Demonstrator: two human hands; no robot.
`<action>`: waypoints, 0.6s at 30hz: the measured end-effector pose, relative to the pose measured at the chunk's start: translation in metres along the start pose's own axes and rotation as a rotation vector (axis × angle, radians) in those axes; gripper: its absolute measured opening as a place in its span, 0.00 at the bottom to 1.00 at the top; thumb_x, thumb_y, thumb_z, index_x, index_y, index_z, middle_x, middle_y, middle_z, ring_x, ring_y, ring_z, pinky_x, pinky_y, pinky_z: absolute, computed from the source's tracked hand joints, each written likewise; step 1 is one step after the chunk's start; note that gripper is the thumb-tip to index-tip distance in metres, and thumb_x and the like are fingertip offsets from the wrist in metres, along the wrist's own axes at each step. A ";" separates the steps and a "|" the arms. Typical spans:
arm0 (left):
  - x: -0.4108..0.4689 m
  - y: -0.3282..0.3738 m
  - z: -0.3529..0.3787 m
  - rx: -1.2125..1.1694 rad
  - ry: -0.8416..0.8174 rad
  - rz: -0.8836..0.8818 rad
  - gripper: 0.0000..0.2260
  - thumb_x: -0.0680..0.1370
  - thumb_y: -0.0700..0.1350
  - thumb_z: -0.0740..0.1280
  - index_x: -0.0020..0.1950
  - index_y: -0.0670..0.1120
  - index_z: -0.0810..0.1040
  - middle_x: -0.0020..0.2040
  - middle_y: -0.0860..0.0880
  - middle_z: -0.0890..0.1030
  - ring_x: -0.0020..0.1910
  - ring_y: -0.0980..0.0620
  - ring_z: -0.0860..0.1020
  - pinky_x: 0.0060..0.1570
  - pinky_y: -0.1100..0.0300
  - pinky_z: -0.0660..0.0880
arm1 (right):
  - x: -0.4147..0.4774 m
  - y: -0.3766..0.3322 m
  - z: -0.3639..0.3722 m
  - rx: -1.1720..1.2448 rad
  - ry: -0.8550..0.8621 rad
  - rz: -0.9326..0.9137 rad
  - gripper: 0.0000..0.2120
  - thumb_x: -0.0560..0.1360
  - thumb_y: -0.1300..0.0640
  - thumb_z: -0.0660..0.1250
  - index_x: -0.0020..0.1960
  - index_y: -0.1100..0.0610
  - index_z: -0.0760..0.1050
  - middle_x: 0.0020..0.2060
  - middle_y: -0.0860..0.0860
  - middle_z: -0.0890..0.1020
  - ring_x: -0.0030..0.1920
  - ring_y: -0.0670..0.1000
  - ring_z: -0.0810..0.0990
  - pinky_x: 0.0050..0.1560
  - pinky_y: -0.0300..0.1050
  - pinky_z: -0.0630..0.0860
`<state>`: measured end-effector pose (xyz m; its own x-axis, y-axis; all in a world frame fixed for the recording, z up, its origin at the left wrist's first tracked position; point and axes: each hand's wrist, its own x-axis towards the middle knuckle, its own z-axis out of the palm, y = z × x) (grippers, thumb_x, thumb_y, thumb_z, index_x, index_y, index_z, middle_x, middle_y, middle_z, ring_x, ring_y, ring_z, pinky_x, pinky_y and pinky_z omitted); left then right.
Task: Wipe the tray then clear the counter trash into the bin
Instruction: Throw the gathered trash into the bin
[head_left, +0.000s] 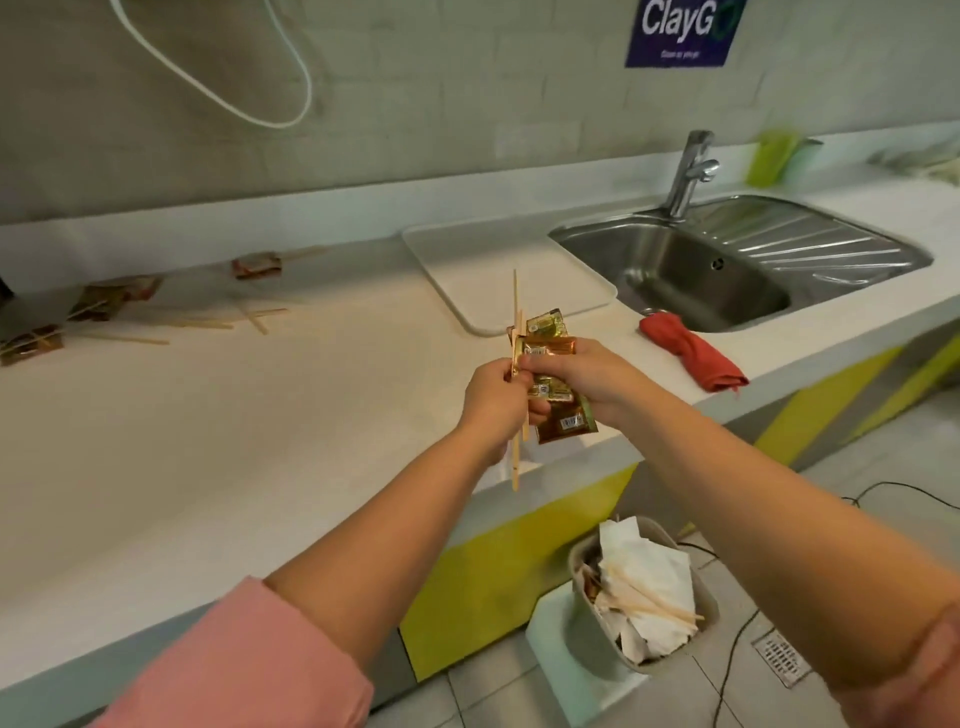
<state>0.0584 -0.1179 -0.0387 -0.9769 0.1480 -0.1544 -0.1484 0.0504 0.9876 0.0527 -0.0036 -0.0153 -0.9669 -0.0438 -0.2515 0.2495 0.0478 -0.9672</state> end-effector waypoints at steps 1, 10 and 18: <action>-0.001 -0.004 0.017 0.007 -0.008 -0.009 0.11 0.82 0.38 0.54 0.61 0.40 0.73 0.37 0.47 0.77 0.32 0.52 0.75 0.40 0.57 0.77 | -0.005 0.006 -0.014 -0.018 0.006 -0.009 0.03 0.73 0.64 0.69 0.46 0.61 0.77 0.33 0.56 0.82 0.30 0.54 0.79 0.33 0.43 0.79; -0.023 -0.065 0.156 0.014 -0.131 -0.089 0.11 0.82 0.39 0.53 0.62 0.47 0.69 0.54 0.47 0.78 0.39 0.51 0.79 0.46 0.52 0.78 | -0.055 0.074 -0.146 -0.213 -0.108 0.031 0.01 0.75 0.60 0.68 0.45 0.56 0.78 0.34 0.51 0.83 0.29 0.48 0.79 0.34 0.41 0.77; -0.044 -0.166 0.227 -0.085 -0.056 -0.355 0.12 0.81 0.38 0.54 0.63 0.49 0.66 0.58 0.45 0.77 0.56 0.45 0.78 0.54 0.53 0.78 | -0.057 0.161 -0.199 -0.469 -0.276 0.203 0.02 0.73 0.58 0.70 0.43 0.53 0.78 0.36 0.49 0.82 0.38 0.48 0.80 0.42 0.41 0.77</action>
<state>0.1614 0.0913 -0.2022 -0.8524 0.1902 -0.4870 -0.4915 0.0260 0.8705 0.1375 0.2051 -0.1498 -0.8366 -0.2432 -0.4909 0.3165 0.5168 -0.7954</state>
